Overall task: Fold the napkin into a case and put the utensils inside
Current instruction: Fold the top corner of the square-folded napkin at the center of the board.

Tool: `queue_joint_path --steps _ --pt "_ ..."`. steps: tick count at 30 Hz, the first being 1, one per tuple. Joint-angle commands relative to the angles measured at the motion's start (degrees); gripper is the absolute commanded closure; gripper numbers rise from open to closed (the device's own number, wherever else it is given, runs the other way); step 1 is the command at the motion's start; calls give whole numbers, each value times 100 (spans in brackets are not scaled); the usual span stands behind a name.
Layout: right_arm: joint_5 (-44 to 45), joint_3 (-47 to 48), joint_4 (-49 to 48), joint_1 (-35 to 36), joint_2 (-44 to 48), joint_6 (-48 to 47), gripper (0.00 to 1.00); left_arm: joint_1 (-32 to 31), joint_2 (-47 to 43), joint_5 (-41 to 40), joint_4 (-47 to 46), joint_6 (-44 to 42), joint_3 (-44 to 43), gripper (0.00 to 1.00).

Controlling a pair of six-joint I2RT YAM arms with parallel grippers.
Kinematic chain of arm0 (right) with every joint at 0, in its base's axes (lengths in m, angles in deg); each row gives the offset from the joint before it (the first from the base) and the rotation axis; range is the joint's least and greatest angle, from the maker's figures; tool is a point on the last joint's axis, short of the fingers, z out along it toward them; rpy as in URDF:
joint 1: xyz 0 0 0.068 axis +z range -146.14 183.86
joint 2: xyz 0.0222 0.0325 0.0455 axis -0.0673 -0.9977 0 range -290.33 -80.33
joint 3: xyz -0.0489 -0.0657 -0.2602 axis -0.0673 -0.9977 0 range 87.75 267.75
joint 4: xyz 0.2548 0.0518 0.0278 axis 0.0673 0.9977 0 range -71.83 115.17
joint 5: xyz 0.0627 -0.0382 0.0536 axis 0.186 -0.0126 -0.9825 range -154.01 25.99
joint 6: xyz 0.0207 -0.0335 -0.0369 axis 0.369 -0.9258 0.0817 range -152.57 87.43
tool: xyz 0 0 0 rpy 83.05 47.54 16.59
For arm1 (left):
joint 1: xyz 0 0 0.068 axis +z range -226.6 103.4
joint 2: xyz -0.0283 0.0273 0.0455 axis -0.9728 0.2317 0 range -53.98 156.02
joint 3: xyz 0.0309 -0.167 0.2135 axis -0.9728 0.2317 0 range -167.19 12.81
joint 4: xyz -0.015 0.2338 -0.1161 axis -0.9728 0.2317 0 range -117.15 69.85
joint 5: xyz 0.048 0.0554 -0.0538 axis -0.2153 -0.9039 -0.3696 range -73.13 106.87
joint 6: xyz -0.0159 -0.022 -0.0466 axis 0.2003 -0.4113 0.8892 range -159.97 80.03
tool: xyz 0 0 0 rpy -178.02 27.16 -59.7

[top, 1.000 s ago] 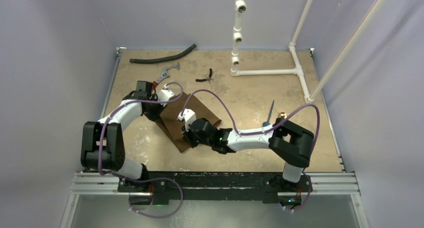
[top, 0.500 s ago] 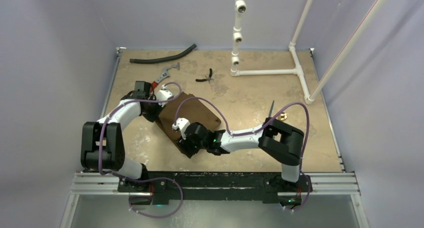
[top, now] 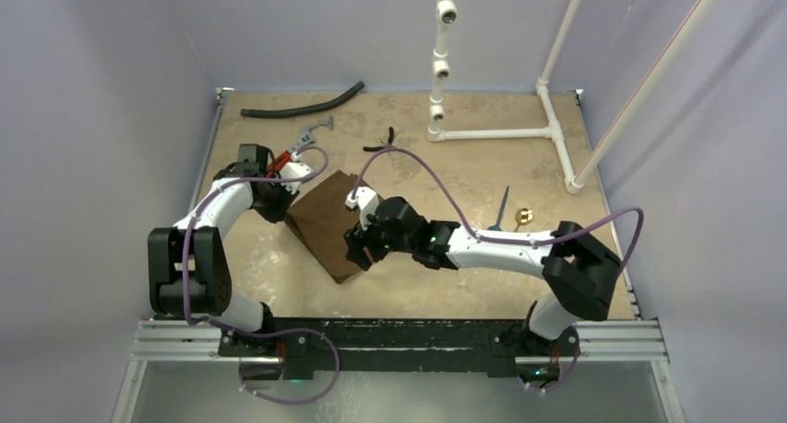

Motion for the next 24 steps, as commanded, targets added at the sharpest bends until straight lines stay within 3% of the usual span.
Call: queue_joint_path --steps 1,6,10,20,24 --pt "-104 -412 87 -695 258 500 33 81 27 360 345 -157 -358 83" --pt "549 -420 643 -1231 333 1062 48 98 27 649 1050 -470 -679 83" --pt "270 -495 646 -1548 317 1310 60 108 24 771 1109 -455 -788 83" --pt "-733 -409 363 -2153 -371 1509 94 -68 469 807 148 151 -503 83" --pt "-835 -391 292 -2437 -581 1481 97 -69 532 417 -186 14 -43 84"
